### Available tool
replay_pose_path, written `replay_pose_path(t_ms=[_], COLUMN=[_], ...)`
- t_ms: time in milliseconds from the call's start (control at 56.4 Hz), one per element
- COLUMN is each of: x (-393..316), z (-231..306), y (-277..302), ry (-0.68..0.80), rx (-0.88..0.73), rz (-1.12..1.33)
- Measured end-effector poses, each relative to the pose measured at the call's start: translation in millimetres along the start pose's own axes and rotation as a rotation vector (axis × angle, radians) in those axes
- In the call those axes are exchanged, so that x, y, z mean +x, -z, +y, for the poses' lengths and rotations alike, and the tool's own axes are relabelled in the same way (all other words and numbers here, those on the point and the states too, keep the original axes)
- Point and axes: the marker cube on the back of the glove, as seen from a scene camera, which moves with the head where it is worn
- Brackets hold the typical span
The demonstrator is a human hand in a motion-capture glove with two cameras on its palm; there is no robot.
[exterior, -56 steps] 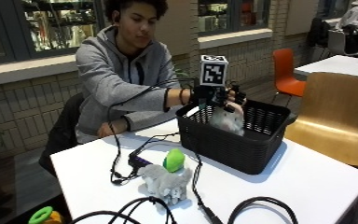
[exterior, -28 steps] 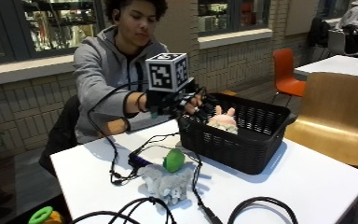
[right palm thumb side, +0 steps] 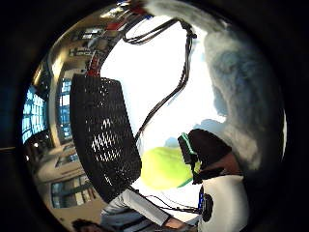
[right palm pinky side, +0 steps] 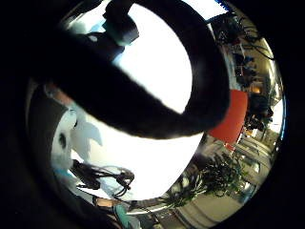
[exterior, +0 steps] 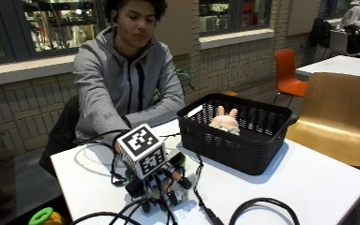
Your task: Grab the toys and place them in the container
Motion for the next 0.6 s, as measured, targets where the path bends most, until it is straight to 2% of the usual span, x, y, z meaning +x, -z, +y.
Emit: replay_pose_path(t_ms=[390,603], x=[-15,-22], z=[-20,-13], y=[-9,-3], ry=[-0.008,-0.003], rx=[0.136,0.155], rz=[0.053,0.084])
